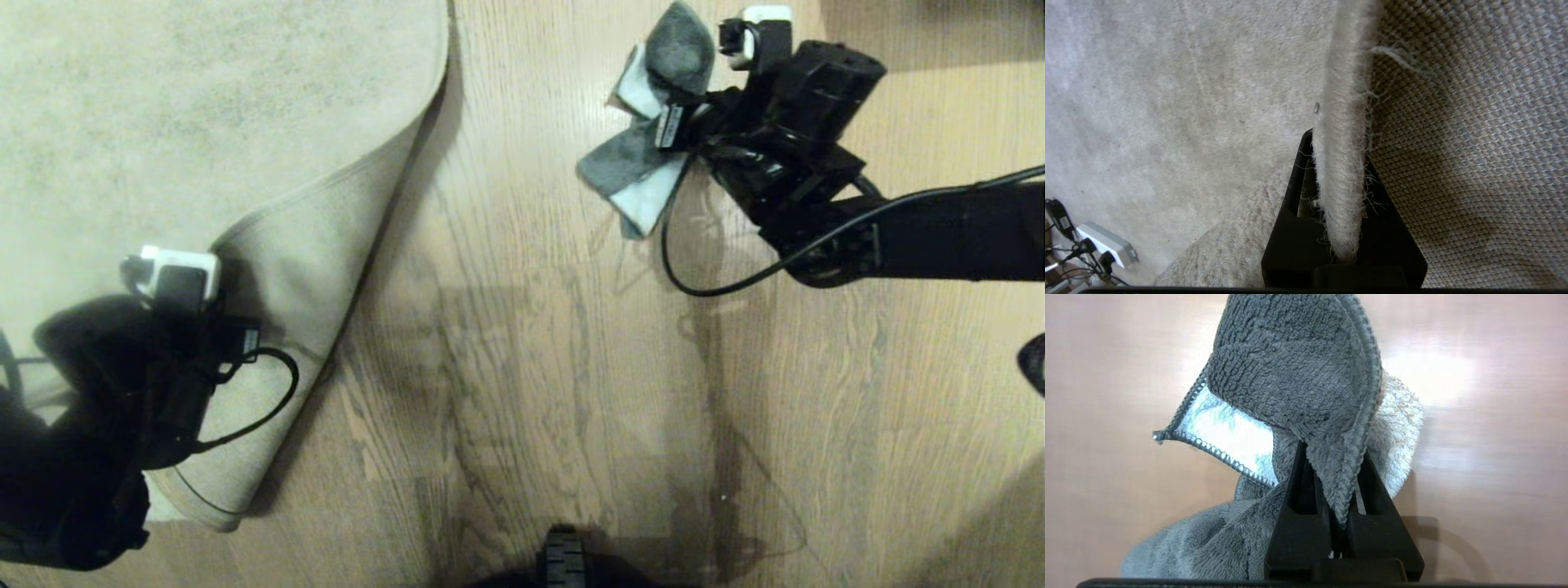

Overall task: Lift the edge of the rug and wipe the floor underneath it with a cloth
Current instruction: Wipe the floor under the carpet with a rag, then lay down the carpet

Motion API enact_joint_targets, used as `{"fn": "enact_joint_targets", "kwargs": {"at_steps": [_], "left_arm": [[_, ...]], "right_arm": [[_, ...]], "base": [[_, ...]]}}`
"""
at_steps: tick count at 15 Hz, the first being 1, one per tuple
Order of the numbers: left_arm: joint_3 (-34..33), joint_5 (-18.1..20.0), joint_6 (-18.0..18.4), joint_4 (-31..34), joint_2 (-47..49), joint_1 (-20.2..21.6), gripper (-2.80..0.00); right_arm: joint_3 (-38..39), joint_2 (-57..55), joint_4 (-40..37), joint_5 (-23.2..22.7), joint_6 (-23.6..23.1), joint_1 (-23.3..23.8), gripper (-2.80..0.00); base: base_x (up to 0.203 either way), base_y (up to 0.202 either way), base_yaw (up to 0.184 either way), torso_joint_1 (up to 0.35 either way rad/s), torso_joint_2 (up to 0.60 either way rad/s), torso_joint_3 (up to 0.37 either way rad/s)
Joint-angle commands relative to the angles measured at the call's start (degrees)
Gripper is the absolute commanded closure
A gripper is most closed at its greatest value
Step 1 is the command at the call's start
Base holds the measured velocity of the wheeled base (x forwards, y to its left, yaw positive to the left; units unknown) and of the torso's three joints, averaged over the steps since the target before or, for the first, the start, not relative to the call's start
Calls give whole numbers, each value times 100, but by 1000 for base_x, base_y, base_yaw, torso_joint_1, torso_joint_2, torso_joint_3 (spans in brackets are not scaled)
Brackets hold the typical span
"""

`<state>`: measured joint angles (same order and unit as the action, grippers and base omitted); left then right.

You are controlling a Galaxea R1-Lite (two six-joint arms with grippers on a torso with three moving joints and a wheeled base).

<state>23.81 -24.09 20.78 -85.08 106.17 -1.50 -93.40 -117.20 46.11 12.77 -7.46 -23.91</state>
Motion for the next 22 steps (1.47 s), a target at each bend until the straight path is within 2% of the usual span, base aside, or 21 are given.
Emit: {"fn": "enact_joint_targets", "kwargs": {"at_steps": [1,3,6,8,11,14,15,18,20,22], "left_arm": [[-17,-8,13,-52,27,-54,0],[-8,1,22,-52,39,-82,0],[-8,1,22,-52,81,-178,0],[27,1,40,-52,97,-272,0],[-7,-8,48,-57,105,-416,0],[-8,-17,48,-61,141,-430,0],[-8,-17,48,-61,141,-430,0],[-8,-17,48,-61,150,-430,0],[-8,-17,48,-61,141,-421,0],[-25,-21,48,-61,146,-421,0]], "right_arm": [[1223,892,232,-293,-11,649,0],[2495,1399,638,-607,-14,1104,0],[4738,2134,1639,-939,-8,1729,0],[5975,2868,2229,-1090,4,2064,0],[7541,4253,2565,-1174,11,2269,0],[8913,5657,2478,-1168,-7,2333,0],[9084,6152,2145,-1131,-13,2340,0],[9232,8063,153,-1058,-27,2348,0],[9251,9703,-1501,-1046,-23,2348,0],[9138,11041,-3502,-1127,-5,2352,0]], "base": [[0,0,0,0,0,0],[0,0,0,0,0,0],[0,0,0,0,0,0],[0,0,0,0,0,0],[0,0,0,0,0,0],[0,0,0,0,0,0],[0,0,0,0,0,0],[0,0,0,0,0,0],[0,0,0,0,0,0],[0,0,0,0,0,0]]}}
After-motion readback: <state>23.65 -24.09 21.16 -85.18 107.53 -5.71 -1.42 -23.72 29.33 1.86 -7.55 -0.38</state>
